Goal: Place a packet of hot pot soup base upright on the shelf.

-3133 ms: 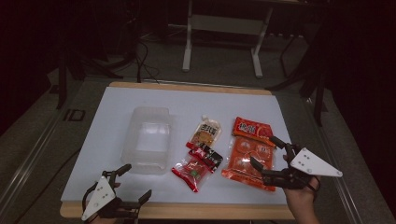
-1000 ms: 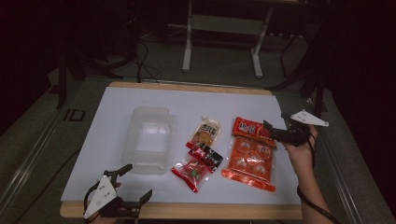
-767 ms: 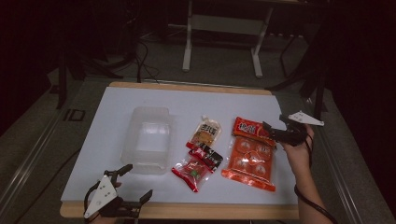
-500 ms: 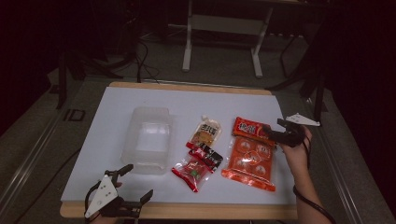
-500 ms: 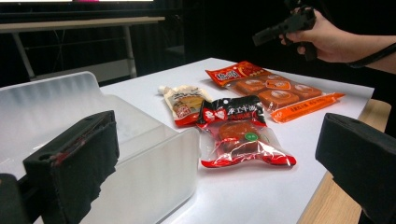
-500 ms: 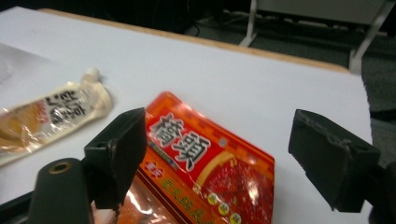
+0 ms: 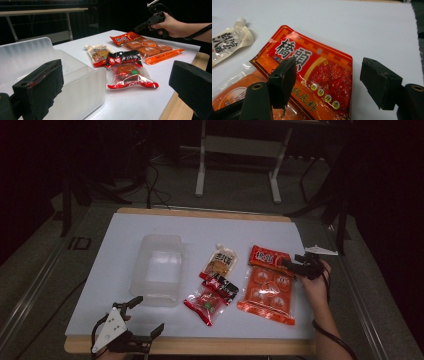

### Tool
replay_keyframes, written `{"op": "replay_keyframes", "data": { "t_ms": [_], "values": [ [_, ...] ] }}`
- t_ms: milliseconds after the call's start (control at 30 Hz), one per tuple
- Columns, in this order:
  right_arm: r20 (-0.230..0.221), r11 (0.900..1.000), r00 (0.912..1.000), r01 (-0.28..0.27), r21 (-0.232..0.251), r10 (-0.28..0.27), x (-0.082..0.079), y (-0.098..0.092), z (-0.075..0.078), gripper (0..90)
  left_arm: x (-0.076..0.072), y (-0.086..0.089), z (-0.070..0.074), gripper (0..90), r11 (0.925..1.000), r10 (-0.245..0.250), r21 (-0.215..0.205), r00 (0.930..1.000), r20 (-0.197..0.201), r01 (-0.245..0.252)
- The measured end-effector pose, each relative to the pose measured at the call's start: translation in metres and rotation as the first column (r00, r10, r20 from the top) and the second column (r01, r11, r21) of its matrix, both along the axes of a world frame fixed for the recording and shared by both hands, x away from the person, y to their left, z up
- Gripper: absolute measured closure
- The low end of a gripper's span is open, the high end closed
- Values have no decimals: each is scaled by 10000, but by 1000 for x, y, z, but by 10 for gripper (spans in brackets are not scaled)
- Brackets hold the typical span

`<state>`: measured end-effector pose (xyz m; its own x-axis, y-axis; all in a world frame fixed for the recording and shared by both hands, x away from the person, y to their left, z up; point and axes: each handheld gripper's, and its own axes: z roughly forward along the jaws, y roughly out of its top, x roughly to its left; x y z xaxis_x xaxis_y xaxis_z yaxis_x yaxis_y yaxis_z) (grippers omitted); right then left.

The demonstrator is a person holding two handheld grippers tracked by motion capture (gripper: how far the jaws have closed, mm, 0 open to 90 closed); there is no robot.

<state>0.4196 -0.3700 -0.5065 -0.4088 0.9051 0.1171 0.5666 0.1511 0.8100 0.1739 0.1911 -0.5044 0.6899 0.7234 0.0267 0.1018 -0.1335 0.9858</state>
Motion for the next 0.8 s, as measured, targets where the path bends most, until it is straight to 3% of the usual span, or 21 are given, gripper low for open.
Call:
{"op": "replay_keyframes", "data": {
  "t_ms": [500,667,800],
  "values": [
    [-974,10000,9952,-20,60,26,8,-3,-25,293,1,-2,-1,0,9999,-53,89,10000,-73,53],
    [-1119,9991,9934,-223,366,262,9,0,-29,358,1,-2,-2,1,9999,-58,151,10000,-77,59],
    [-1275,9996,9917,-140,239,169,8,1,-27,439,1,-3,-2,1,9999,-74,154,9999,-93,75]
  ]
}}
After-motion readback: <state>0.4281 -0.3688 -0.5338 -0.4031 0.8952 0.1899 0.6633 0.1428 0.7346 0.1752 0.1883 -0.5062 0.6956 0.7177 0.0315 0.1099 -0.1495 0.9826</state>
